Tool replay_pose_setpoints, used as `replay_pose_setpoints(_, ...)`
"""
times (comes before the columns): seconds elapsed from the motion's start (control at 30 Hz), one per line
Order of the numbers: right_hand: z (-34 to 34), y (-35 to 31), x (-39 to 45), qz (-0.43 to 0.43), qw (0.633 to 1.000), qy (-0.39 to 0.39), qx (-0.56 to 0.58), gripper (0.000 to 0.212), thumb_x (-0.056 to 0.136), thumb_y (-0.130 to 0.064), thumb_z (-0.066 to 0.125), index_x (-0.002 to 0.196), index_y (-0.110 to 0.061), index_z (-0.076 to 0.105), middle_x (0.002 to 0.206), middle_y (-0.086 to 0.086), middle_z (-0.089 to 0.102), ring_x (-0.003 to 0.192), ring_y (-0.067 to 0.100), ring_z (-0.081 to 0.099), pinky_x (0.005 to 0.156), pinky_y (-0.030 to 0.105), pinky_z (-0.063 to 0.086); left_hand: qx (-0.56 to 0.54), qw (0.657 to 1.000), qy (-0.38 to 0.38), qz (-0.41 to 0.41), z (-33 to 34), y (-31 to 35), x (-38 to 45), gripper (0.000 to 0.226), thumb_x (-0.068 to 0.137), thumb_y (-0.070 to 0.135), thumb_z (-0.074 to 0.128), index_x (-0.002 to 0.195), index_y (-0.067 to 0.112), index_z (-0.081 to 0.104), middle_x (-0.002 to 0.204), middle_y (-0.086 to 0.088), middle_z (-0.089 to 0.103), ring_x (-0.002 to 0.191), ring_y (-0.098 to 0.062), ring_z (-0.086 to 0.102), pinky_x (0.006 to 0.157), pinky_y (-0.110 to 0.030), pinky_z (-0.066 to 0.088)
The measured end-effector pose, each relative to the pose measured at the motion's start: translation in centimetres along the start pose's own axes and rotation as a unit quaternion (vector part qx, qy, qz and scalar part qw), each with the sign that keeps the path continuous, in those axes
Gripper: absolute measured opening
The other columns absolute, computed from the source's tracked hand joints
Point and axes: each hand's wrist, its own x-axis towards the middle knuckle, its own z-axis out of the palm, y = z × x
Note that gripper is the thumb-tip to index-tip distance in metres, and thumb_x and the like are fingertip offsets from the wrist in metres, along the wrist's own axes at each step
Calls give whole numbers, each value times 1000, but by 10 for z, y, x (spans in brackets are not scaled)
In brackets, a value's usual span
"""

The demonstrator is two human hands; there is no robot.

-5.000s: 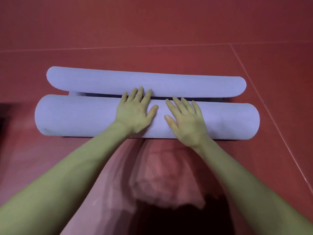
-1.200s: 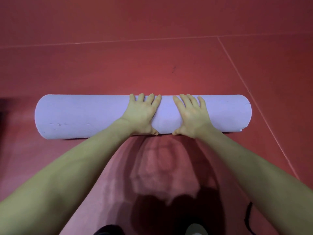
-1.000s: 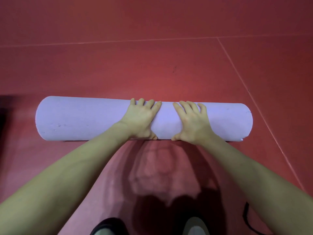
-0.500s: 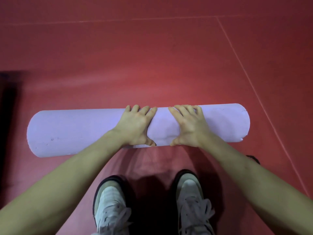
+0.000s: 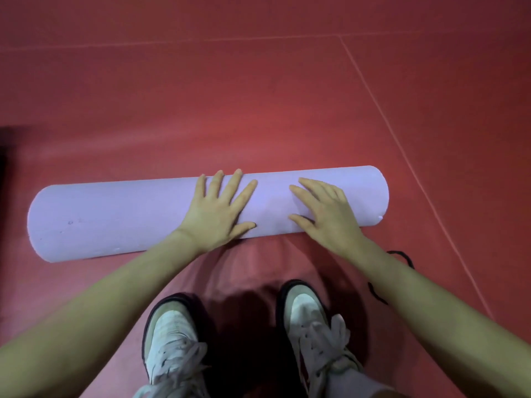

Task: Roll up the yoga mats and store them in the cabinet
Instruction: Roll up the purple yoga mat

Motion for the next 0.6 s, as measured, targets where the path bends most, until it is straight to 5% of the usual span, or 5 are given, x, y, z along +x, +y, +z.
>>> replay_pose_setpoints(0.13,-4,12,-33,64,996,61,18,45,87,-36,49,120,-7,60,119,11,59,107,24,50,90,35,36,-16,996,-31,-78,-8,27,33,73,89,58,28,137,8,49,136,-22,51,108,-55,53,88,-69,38)
replay_pose_setpoints(0.33,2,40,-82,223,971,88,15,40,89,-32,45,118,-6,56,112,11,58,98,29,50,82,35,34,-11,998,-41,-53,-10,98,83,76,82,66,19,142,26,44,142,-15,48,114,-54,51,89,-68,38)
replay_pose_setpoints(0.5,24,55,-121,330,944,-17,-13,54,88,-42,41,120,-1,54,115,20,55,96,40,54,83,45,43,-8,994,-66,-83,-4,113,97,84,89,68,27,153,21,0,159,-17,5,134,-56,19,105,-68,16)
replay_pose_setpoints(0.6,38,61,-125,425,899,-101,-14,60,93,-44,47,140,-8,38,141,23,37,123,42,40,101,51,28,0,993,-85,-87,-5,115,97,85,89,68,26,152,20,-7,159,-18,-1,136,-56,14,106,-68,12)
